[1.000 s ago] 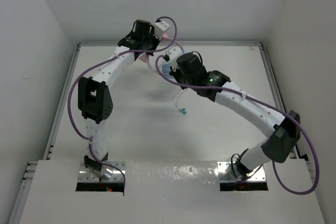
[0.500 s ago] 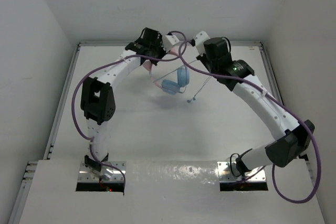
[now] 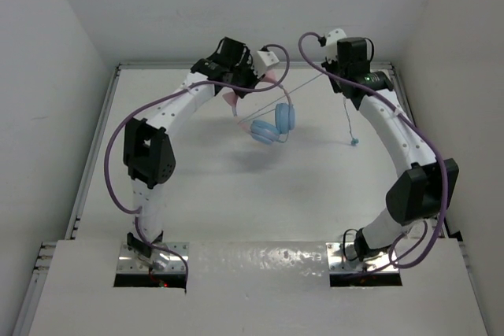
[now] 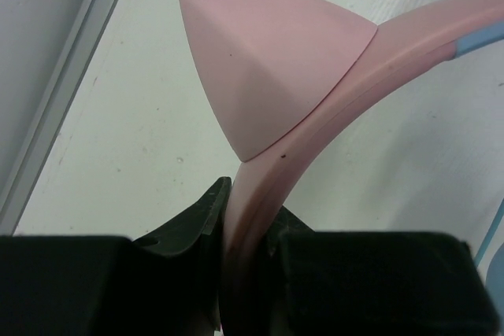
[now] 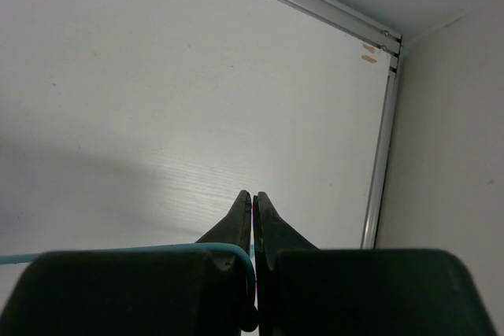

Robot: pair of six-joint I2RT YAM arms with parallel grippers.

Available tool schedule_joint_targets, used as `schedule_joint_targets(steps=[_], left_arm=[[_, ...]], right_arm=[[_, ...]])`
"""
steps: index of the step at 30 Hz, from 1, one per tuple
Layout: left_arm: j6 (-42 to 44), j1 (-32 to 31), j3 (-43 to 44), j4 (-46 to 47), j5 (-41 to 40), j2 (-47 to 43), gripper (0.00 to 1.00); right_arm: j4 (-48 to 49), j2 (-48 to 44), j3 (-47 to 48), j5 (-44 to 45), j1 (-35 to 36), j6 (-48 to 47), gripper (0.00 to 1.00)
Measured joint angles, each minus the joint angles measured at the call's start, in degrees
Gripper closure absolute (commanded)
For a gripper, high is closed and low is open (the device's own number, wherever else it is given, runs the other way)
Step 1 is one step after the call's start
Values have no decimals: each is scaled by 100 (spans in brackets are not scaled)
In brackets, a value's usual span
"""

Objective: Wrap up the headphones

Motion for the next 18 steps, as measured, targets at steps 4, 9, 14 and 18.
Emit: schedule_joint_targets(steps=[4,9,14,18], left_arm=[[118,-131,85,-184,144,0,100],[282,-245,144,-487,595,0,100],[236,-256,321,-597,850,0,100],[184,-256,483,-586,914,0,100]], right_arm=[[24,297,232,-319,-146,227,100],[72,442,555,-533,-125,317,100],[83,487,520,-669,-291,496,100],[129,487,330,-822,-511,671,100]])
